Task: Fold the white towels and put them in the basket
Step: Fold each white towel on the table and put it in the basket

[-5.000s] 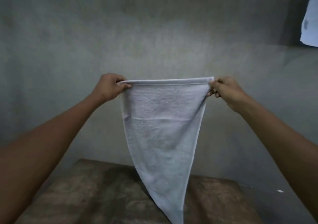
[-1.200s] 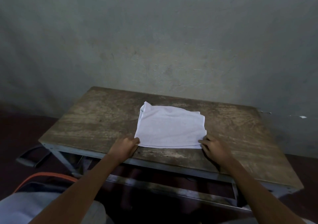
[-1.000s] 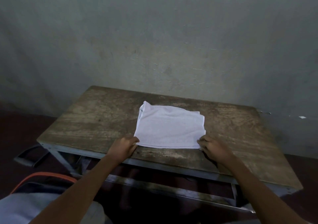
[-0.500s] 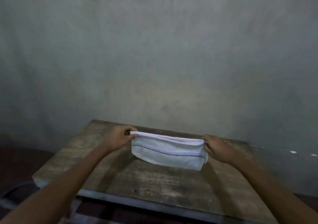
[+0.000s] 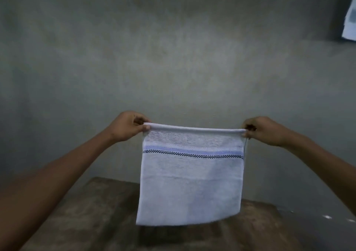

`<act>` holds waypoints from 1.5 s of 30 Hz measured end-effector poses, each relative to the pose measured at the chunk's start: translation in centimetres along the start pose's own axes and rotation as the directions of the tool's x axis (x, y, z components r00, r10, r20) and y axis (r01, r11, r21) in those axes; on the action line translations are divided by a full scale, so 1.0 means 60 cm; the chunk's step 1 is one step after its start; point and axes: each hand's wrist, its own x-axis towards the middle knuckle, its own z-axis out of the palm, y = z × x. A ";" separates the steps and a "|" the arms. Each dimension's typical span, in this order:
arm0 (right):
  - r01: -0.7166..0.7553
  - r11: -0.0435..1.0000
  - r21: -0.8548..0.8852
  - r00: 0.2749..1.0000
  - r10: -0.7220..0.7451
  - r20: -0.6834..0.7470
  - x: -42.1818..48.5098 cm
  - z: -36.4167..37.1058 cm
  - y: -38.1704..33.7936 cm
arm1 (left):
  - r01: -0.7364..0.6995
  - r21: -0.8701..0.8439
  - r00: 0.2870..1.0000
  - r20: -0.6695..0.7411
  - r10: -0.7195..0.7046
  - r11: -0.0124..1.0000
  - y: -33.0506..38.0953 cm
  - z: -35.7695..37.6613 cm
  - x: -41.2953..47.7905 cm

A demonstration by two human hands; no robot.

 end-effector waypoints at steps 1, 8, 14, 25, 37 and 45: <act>-0.011 0.999 0.046 1.000 0.010 0.014 -0.002 -0.007 0.000 | 0.003 -0.017 1.000 0.004 -0.003 1.000 0.003 -0.004 0.002; -0.073 0.964 0.255 0.997 0.066 0.036 -0.023 -0.009 -0.009 | 0.153 -0.160 0.963 0.244 -0.112 0.975 0.010 -0.017 -0.004; -0.149 0.876 0.459 0.989 0.122 0.087 -0.027 -0.007 -0.001 | 0.253 -0.271 0.910 0.394 -0.133 0.929 -0.013 -0.026 -0.004; -0.253 0.902 0.349 0.959 0.281 -0.032 0.024 0.106 0.033 | 0.120 0.136 0.986 0.101 -0.134 0.983 -0.064 0.079 0.018; -0.238 0.905 0.352 0.933 0.314 -0.177 -0.103 0.278 0.037 | 0.049 0.074 0.981 0.181 -0.062 0.996 -0.135 0.182 -0.155; -0.454 0.789 0.413 0.890 0.380 0.252 -0.299 0.487 -0.003 | 0.341 0.064 0.771 0.551 -0.318 0.938 -0.210 0.270 -0.400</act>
